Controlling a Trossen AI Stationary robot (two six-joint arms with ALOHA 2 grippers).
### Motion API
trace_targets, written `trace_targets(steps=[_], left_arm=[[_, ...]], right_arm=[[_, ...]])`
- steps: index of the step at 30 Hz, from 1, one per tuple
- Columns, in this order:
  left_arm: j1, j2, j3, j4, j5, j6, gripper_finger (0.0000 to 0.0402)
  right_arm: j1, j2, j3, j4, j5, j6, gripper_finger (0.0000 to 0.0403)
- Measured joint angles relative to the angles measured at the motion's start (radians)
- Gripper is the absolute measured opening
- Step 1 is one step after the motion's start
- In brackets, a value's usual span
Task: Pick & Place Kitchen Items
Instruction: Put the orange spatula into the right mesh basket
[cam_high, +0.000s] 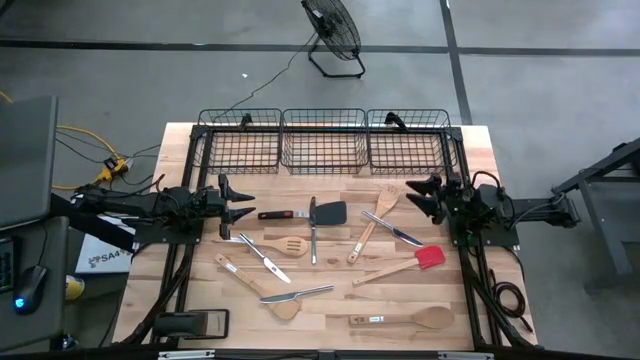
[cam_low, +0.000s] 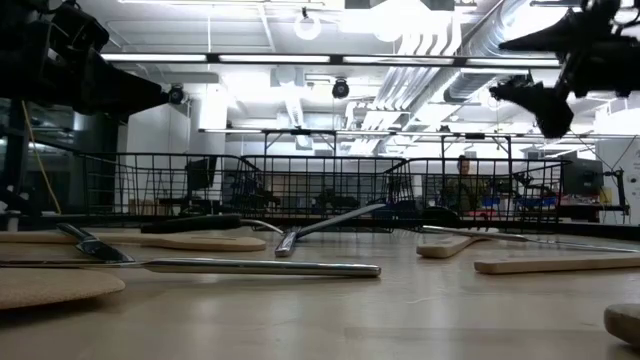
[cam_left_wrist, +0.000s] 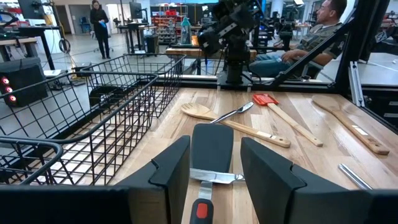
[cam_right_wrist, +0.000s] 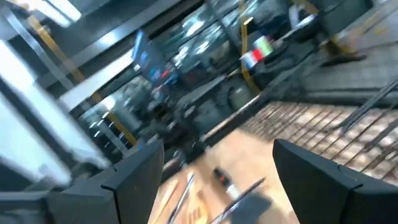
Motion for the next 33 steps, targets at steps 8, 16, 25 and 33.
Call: trace_targets(steps=[8, 16, 25, 33], left_arm=[[0.0, 0.0, 0.0, 0.0, 0.0, 0.0, 0.0141], [0.0, 0.0, 0.0, 0.0, 0.0, 0.0, 0.0141], [0.0, 0.0, 0.0, 0.0, 0.0, 0.0, 0.0141], [0.0, 0.0, 0.0, 0.0, 0.0, 0.0, 0.0141]], right_arm=[[0.0, 0.094, 0.169, -0.194, 0.176, 0.054, 0.0295], [0.0, 0.257, 0.292, -0.33, 0.197, 0.133, 0.0295], [0.0, 0.479, 0.445, -0.465, 0.146, 0.183, 0.0295], [0.0, 0.616, 0.543, -0.52, -0.027, 0.184, 0.0295]])
